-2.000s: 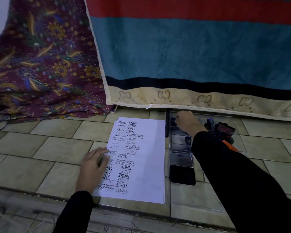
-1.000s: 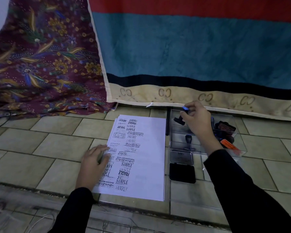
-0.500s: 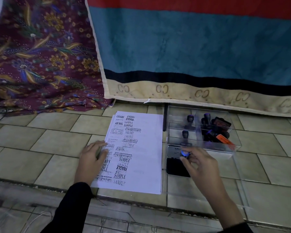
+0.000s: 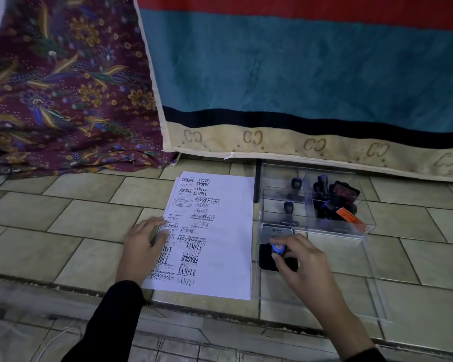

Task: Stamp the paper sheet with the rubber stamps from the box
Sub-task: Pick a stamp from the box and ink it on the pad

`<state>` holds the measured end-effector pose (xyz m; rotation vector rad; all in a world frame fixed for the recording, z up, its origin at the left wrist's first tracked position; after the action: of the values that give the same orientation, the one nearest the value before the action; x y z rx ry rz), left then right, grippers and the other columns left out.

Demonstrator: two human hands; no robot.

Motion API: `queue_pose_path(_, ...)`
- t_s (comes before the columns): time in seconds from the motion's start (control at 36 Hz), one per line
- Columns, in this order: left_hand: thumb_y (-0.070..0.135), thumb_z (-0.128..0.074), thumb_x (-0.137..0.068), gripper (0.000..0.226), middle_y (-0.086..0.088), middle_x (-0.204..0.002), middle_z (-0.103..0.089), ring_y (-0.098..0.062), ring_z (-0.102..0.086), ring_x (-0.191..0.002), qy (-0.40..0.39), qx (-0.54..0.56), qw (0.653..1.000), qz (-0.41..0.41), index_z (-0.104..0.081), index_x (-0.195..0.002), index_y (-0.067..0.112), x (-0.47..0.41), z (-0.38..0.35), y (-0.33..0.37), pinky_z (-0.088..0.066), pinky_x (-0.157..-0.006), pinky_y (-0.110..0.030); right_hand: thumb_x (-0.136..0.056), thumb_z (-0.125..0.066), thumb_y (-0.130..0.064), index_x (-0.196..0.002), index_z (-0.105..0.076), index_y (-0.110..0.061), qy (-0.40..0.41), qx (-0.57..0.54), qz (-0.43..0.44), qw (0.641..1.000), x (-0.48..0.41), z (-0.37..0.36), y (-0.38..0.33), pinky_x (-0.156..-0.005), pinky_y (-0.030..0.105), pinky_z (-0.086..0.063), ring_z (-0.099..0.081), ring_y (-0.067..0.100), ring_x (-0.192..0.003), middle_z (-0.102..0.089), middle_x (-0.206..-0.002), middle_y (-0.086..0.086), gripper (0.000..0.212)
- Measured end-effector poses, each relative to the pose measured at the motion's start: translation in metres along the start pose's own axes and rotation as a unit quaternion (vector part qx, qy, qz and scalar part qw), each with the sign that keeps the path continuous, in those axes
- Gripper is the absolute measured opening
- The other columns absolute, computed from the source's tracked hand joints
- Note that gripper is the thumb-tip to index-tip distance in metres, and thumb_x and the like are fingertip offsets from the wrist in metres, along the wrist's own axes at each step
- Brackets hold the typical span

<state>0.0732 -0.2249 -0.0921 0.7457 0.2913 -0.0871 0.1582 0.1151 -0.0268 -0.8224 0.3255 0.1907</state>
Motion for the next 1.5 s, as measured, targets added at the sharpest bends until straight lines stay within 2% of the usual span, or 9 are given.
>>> queue_pose_path(0.17, 0.016, -0.067, -0.092, 0.021, 0.007, -0.12, -0.064, -0.016, -0.053, -0.116, 0.01, -0.002, 1.0, 0.001, -0.069, -0.112, 0.017, 0.001, -0.001, 0.001, -0.039, -0.104, -0.033, -0.076, -0.072, -0.003, -0.097, -0.067, -0.016, -0.004, 0.03, 0.013, 0.999, 0.0, -0.002, -0.004, -0.071, 0.011, -0.048, -0.058, 0.002, -0.076, -0.06, -0.093, -0.007, 0.025)
queue_pose_path(0.33, 0.028, -0.061, -0.09, 0.025, 0.008, -0.118, -0.064, -0.014, -0.053, -0.114, 0.007, -0.006, 1.0, -0.005, -0.069, -0.112, 0.017, 0.0, -0.001, -0.001, -0.037, -0.103, -0.03, -0.079, -0.071, -0.006, -0.1, -0.066, -0.017, -0.014, 0.043, 0.007, 0.999, 0.002, -0.001, -0.003, -0.073, 0.007, -0.046, -0.058, -0.002, -0.075, -0.059, -0.096, -0.008, 0.024)
queue_pose_path(0.5, 0.018, -0.067, -0.092, 0.02, 0.002, -0.119, -0.067, -0.014, -0.053, -0.114, 0.007, -0.009, 1.0, -0.003, -0.07, -0.112, 0.015, 0.0, -0.002, 0.0, -0.036, -0.102, -0.027, -0.079, -0.072, -0.009, -0.105, -0.066, -0.02, 0.004, 0.022, 0.003, 1.0, 0.003, -0.006, -0.016, -0.07, 0.014, -0.05, -0.06, 0.001, -0.073, -0.06, -0.094, -0.009, 0.029)
queue_pose_path(0.69, 0.038, -0.056, -0.088, 0.032, 0.008, -0.117, -0.065, -0.017, -0.058, -0.113, 0.001, -0.003, 1.0, -0.003, -0.069, -0.111, 0.02, -0.001, 0.0, -0.004, -0.043, -0.103, -0.045, -0.083, -0.067, -0.019, -0.098, -0.06, -0.021, -0.066, -0.099, 0.021, 0.993, 0.01, -0.043, -0.06, -0.072, 0.023, -0.052, -0.062, 0.003, -0.077, -0.057, -0.092, -0.013, 0.016)
queue_pose_path(0.78, 0.037, -0.056, -0.089, 0.031, 0.008, -0.118, -0.065, -0.017, -0.057, -0.112, -0.002, -0.01, 1.0, -0.004, -0.069, -0.112, 0.02, -0.001, 0.0, -0.003, -0.044, -0.102, -0.045, -0.085, -0.062, -0.027, -0.098, -0.058, -0.025, -0.107, -0.095, 0.039, 0.989, 0.011, -0.057, -0.069, -0.071, 0.024, -0.05, -0.061, 0.003, -0.077, -0.053, -0.092, -0.017, 0.014)
queue_pose_path(1.06, 0.034, -0.057, -0.089, 0.03, 0.003, -0.118, -0.067, -0.018, -0.058, -0.11, 0.001, -0.016, 1.0, -0.009, -0.069, -0.111, 0.017, -0.002, -0.002, -0.006, -0.045, -0.1, -0.046, -0.092, -0.054, -0.026, -0.106, -0.054, -0.027, -0.166, -0.046, 0.092, 0.981, 0.009, -0.079, -0.079, -0.073, 0.019, -0.047, -0.055, 0.003, -0.084, -0.052, -0.104, -0.012, 0.015)
queue_pose_path(1.17, 0.04, -0.053, -0.089, 0.035, 0.004, -0.117, -0.066, -0.019, -0.058, -0.11, 0.001, -0.011, 1.0, -0.005, -0.069, -0.111, 0.019, -0.002, -0.002, -0.007, -0.046, -0.1, -0.047, -0.092, -0.052, -0.025, -0.106, -0.053, -0.025, -0.179, -0.031, 0.104, 0.978, 0.01, -0.082, -0.077, -0.073, 0.026, -0.051, -0.058, 0.009, -0.083, -0.052, -0.105, -0.009, 0.013)
queue_pose_path(1.39, 0.043, -0.051, -0.088, 0.038, 0.005, -0.119, -0.066, -0.019, -0.058, -0.112, 0.0, -0.009, 1.0, -0.003, -0.069, -0.111, 0.02, -0.001, -0.002, -0.006, -0.044, -0.102, -0.045, -0.091, -0.056, -0.022, -0.103, -0.053, -0.027, -0.161, -0.06, 0.089, 0.981, 0.013, -0.085, -0.074, -0.074, 0.021, -0.049, -0.059, 0.006, -0.083, -0.052, -0.102, -0.008, 0.014)
queue_pose_path(1.5, 0.038, -0.054, -0.088, 0.035, 0.004, -0.118, -0.066, -0.016, -0.057, -0.111, 0.003, -0.007, 1.0, -0.004, -0.069, -0.111, 0.017, -0.001, -0.001, -0.002, -0.043, -0.102, -0.04, -0.085, -0.065, -0.018, -0.1, -0.058, -0.024, -0.079, -0.109, 0.028, 0.99, 0.006, -0.072, -0.066, -0.077, 0.025, -0.052, -0.06, 0.003, -0.085, -0.058, -0.096, -0.01, 0.018)
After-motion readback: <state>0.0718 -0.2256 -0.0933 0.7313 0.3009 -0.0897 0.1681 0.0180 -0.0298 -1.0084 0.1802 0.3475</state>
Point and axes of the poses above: each hand's wrist, its own x-axis away from the middle knuckle, its own z-axis out of the back of the hand, y = z × x, the point moved 1 cm from there along -x, towards the middle knuckle
